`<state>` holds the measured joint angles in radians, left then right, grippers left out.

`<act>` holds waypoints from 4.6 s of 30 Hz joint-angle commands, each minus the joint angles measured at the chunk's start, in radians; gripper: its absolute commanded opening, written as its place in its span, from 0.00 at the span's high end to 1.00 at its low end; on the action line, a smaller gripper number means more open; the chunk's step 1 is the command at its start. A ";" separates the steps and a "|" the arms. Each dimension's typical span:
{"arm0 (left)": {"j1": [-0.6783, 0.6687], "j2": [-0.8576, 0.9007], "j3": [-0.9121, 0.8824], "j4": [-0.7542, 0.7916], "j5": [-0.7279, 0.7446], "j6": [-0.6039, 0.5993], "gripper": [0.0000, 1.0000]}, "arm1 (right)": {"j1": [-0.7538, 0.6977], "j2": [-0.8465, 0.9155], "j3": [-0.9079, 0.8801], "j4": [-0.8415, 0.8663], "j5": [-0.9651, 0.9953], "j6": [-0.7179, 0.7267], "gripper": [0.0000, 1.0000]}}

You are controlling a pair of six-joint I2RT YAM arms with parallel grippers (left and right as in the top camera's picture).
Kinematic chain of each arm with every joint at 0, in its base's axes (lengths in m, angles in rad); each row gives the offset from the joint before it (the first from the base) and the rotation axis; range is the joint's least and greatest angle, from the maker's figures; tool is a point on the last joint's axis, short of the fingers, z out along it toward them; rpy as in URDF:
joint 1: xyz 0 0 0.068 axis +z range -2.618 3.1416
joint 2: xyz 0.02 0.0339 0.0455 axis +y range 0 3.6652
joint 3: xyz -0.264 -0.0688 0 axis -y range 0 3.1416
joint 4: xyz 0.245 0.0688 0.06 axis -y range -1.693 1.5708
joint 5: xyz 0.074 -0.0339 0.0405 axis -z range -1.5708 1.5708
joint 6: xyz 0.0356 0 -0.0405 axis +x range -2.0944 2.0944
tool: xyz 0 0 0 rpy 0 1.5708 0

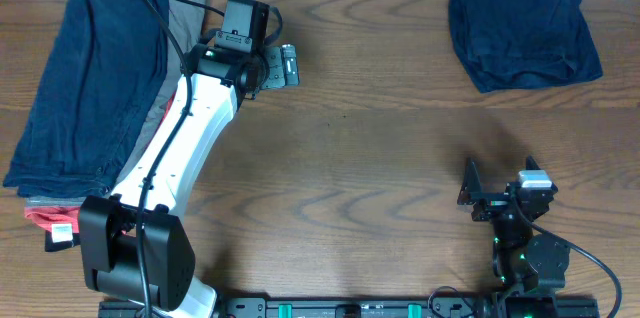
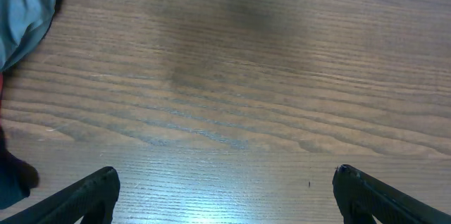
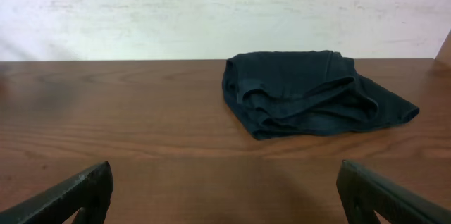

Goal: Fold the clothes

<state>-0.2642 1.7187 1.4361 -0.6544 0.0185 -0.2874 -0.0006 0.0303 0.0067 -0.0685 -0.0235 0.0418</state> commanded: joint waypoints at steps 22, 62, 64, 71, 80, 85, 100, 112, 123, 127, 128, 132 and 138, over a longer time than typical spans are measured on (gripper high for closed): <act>0.006 0.008 -0.007 -0.024 -0.012 0.010 0.02 | 0.008 -0.008 -0.001 -0.003 -0.010 0.013 0.01; 0.360 -1.377 -1.198 0.515 0.304 0.439 0.02 | 0.008 -0.008 -0.001 -0.003 -0.010 0.013 0.01; 0.368 -1.450 -1.242 0.516 0.304 0.432 0.02 | 0.008 -0.008 -0.001 -0.003 -0.010 0.013 0.01; 0.368 -1.591 -1.364 0.592 0.303 0.432 0.02 | 0.008 -0.008 -0.001 -0.003 -0.010 0.013 0.01; 0.368 -1.690 -1.432 0.694 0.278 0.431 0.02 | 0.008 -0.008 -0.001 -0.003 -0.010 0.013 0.01; 0.368 -1.717 -1.432 0.690 0.183 0.385 0.02 | 0.008 -0.008 -0.001 -0.003 -0.010 0.013 0.01; 0.368 -1.717 -1.432 0.596 0.124 0.335 0.02 | 0.008 -0.008 -0.001 -0.003 -0.010 0.013 0.01; 0.368 -1.715 -1.432 0.596 0.124 0.335 0.02 | 0.008 -0.008 -0.001 -0.003 -0.010 0.013 0.01; 0.368 -1.715 -1.432 0.596 0.124 0.335 0.02 | 0.008 -0.008 -0.001 -0.003 -0.010 0.013 0.01; 0.368 -1.715 -1.432 0.596 0.124 0.335 0.02 | 0.008 -0.008 -0.001 -0.003 -0.010 0.013 0.01; 0.368 -1.715 -1.432 0.596 0.124 0.335 0.02 | 0.008 -0.008 -0.001 -0.003 -0.010 0.013 0.01; 0.368 -1.715 -1.432 0.596 0.124 0.335 0.02 | 0.008 -0.008 -0.001 -0.003 -0.010 0.013 0.01; 0.368 -1.715 -1.432 0.596 0.124 0.335 0.02 | 0.008 -0.008 -0.001 -0.003 -0.010 0.013 0.01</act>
<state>0.0982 0.0109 0.0204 -0.0219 0.1421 0.0551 -0.0006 0.0296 0.0067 -0.0681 -0.0273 0.0422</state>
